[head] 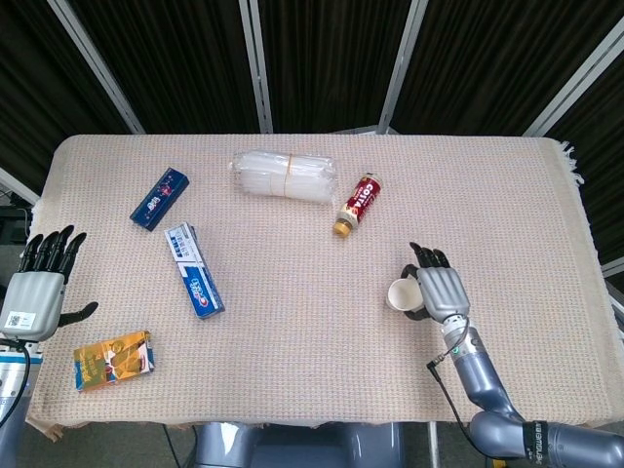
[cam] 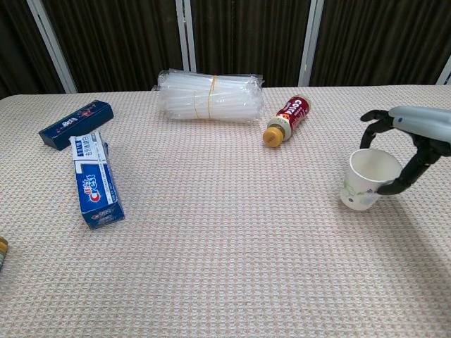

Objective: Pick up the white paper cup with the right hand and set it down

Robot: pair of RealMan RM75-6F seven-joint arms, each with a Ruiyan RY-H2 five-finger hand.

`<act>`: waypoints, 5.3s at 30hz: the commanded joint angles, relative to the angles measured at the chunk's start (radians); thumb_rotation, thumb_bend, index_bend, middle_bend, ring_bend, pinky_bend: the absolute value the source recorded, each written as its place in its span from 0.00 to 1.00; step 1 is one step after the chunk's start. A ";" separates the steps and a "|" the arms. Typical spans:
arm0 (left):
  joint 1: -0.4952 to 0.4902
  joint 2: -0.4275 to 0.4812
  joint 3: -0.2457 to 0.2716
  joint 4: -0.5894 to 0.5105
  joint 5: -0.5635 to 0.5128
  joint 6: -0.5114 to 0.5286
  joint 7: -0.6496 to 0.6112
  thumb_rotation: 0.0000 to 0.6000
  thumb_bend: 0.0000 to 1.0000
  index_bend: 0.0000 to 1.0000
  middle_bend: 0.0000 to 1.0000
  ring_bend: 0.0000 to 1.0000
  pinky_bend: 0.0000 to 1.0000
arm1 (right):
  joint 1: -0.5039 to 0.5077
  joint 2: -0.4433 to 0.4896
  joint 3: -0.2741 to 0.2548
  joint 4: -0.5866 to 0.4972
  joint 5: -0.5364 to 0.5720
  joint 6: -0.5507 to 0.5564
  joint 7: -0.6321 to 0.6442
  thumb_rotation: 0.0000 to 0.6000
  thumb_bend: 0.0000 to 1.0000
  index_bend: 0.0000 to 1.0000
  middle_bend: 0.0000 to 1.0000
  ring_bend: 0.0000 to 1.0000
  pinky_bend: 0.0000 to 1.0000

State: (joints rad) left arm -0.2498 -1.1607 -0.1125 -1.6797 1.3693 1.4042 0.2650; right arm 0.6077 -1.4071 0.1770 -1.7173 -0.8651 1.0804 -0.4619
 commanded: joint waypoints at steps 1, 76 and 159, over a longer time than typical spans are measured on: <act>0.000 0.000 0.000 0.000 0.000 0.000 0.000 1.00 0.01 0.00 0.00 0.00 0.00 | 0.004 -0.011 0.028 -0.011 -0.001 -0.009 0.052 1.00 0.19 0.41 0.05 0.00 0.00; -0.004 0.010 -0.004 -0.009 -0.008 -0.016 0.006 1.00 0.01 0.00 0.00 0.00 0.00 | 0.041 -0.341 0.036 0.355 0.034 0.149 -0.126 1.00 0.24 0.47 0.07 0.00 0.00; -0.004 0.003 -0.006 -0.012 -0.011 -0.007 0.034 1.00 0.02 0.00 0.00 0.00 0.00 | -0.121 -0.217 0.224 0.194 -0.307 0.229 0.397 1.00 0.04 0.00 0.00 0.00 0.00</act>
State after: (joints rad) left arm -0.2537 -1.1579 -0.1188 -1.6918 1.3581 1.3977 0.2989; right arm 0.4775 -1.7026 0.3906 -1.4619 -1.1446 1.3010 0.0331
